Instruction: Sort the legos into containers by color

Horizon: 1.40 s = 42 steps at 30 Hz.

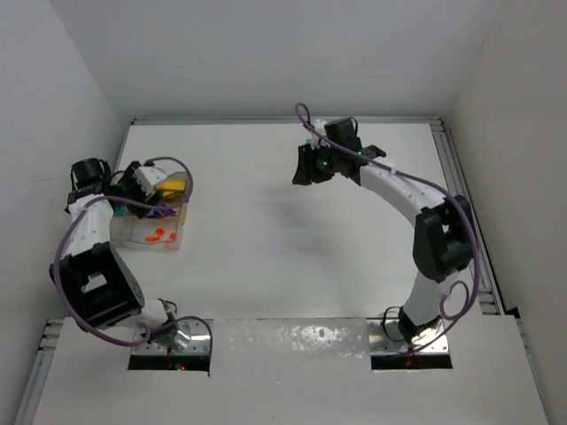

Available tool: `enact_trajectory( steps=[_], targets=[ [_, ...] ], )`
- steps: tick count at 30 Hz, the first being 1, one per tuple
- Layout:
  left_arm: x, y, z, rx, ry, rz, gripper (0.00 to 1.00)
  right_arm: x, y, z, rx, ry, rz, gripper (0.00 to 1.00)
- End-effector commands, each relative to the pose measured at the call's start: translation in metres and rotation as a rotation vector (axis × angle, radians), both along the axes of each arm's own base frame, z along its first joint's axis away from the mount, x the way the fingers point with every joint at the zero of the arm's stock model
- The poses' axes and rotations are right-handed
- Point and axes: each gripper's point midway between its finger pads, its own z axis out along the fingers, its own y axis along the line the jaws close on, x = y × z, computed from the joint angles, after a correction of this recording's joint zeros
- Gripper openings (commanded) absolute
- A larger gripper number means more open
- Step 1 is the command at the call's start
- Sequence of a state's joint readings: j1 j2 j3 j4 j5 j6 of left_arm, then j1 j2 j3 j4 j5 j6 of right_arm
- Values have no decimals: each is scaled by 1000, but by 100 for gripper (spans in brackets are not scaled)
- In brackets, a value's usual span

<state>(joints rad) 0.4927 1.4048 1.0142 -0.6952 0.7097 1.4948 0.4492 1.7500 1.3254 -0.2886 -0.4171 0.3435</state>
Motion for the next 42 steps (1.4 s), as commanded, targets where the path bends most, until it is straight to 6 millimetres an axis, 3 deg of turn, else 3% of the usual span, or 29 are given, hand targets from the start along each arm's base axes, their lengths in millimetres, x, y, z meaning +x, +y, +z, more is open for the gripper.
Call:
enact_trajectory(
  steps=[1, 2, 5, 6, 8, 9, 12, 13, 16, 19, 20, 23, 28, 33, 42],
  targets=[
    [50, -10, 81, -261, -233, 148, 63, 58, -63, -18, -311, -39, -264, 47],
    [59, -9, 93, -360, -245, 256, 63, 71, -83, -36, -442, -16, -324, 66],
    [67, -8, 90, -343, -228, 385, 63, 87, -102, -60, -561, -18, -346, 81],
    [68, -12, 89, -310, -222, 422, 63, 93, -104, -73, -566, -4, -343, 79],
    [66, -20, 85, -296, -207, 441, 63, 106, -107, -80, -528, -10, -375, 68],
    [61, -31, 84, -310, -191, 427, 63, 114, -114, -87, -503, 4, -407, 52],
    [53, -45, 84, -362, -176, 402, 63, 129, -119, -87, -404, 64, -538, 26],
    [48, -50, 81, -376, -168, 387, 63, 131, -118, -93, -370, 109, -596, 26],
    [43, -50, 71, -377, -169, 398, 63, 142, -102, -90, -285, 133, -696, 53],
    [43, -44, 65, -361, -179, 438, 63, 140, -100, -97, -297, 132, -845, 67],
    [43, -43, 65, -357, -178, 440, 63, 141, -106, -97, -320, 112, -893, 68],
    [43, -43, 64, -343, -182, 430, 63, 140, -96, -94, -336, 60, -944, 65],
    [45, -40, 64, -334, -196, 432, 63, 148, -78, -91, -315, 18, -970, 54],
    [47, -40, 67, -340, -206, 436, 63, 148, -89, -100, -342, 19, -1055, 51],
    [46, -41, 65, -347, -202, 441, 63, 152, -86, -119, -347, 60, -1066, 53]
  ],
)
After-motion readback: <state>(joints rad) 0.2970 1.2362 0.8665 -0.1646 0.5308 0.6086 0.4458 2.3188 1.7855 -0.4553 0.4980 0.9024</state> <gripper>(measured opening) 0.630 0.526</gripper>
